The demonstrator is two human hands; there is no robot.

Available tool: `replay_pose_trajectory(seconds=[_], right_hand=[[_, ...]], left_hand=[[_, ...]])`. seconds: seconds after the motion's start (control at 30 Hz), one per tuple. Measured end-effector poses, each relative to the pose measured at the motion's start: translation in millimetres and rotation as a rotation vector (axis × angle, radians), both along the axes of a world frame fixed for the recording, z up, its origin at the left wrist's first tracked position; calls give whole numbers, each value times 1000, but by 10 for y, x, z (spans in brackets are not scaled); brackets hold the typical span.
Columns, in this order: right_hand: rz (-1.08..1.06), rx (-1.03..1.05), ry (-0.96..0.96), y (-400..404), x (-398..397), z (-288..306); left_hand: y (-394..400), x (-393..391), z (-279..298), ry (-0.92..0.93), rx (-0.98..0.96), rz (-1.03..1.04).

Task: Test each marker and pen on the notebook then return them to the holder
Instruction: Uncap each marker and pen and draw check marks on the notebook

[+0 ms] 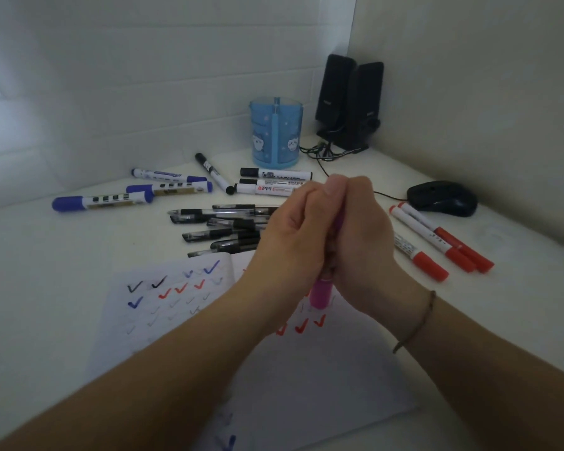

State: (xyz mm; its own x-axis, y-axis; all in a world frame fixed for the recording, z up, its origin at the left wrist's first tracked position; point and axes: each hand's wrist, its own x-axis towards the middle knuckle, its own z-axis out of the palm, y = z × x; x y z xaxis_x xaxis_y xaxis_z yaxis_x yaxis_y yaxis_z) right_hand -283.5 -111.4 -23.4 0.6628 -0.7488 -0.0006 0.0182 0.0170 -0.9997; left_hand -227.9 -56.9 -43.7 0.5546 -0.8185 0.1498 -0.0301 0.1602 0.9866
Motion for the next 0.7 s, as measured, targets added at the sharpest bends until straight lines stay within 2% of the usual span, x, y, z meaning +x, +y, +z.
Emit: replay_pose_trajectory(seconds=[0.07, 0.3, 0.4, 0.5, 0.6, 0.7], right_hand=[[29, 17, -14, -9, -12, -16], [-2, -158, -96, -26, -40, -116], [-1, -56, -210, -59, -44, -68], [53, -264, -287, -130, -155, -145], [-14, -491, -192, -315, -395, -202], [-124, -750, 128, -575, -843, -258]], left_hand=[[15, 5, -22, -22, -6, 8], [72, 26, -15, -189, 2, -20], [122, 97, -79, -244, 16, -119], [201, 176, -201, -622, 133, -199], [243, 263, -212, -938, 358, -131], [241, 309, -183, -1037, 385, -106]])
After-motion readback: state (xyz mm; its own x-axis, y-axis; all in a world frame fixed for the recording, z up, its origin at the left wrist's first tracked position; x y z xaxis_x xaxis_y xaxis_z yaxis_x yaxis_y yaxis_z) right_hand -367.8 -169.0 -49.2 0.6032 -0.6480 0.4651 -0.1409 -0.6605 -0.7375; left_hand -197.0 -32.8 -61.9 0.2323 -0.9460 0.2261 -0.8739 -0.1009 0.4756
